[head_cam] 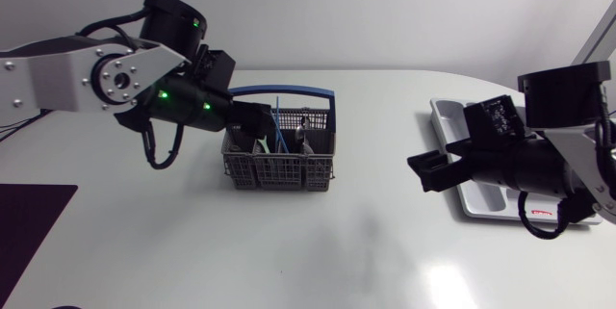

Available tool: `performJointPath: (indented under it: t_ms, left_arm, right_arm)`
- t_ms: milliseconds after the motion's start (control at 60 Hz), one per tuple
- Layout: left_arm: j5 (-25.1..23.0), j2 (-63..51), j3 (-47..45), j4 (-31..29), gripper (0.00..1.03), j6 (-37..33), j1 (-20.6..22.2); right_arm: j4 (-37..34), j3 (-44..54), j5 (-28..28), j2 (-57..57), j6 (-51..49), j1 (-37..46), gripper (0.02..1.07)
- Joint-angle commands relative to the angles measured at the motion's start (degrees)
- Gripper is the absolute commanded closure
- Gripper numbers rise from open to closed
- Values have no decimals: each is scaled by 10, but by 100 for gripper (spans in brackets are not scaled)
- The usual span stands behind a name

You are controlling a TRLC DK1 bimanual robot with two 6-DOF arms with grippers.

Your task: Unload the cutlery basket into the drawer organizer.

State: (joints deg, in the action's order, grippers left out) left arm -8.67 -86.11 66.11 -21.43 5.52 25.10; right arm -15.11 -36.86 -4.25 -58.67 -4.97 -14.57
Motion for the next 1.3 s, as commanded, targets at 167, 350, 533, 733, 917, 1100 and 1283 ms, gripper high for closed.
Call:
performJointPath:
  t_ms: [167, 350, 533, 733, 917, 1100, 1283]
  left_arm:
    - [-6, -86, 57, 37, 12, 17, 11]
    - [-2, -131, 82, 55, 21, 33, 3]
    - [12, -153, 93, 67, 46, 36, 1]
    - [20, -152, 90, 68, 71, 42, 5]
    - [20, -151, 77, 82, 86, 52, 9]
    - [28, -137, 62, 105, 99, 58, 17]
    - [34, -126, 53, 107, 99, 60, 23]
  right_arm:
    - [-8, -29, -26, -55, -35, -3, 7]
    - [-1, -31, -28, -73, -35, -4, 7]
    - [10, -29, -28, -89, -36, -4, 7]
    - [16, -25, -28, -93, -35, -5, 7]
    - [20, -14, -28, -92, -35, -8, 7]
    - [20, -4, -28, -83, -35, -10, 7]
    - [20, 2, -28, -71, -35, -11, 7]
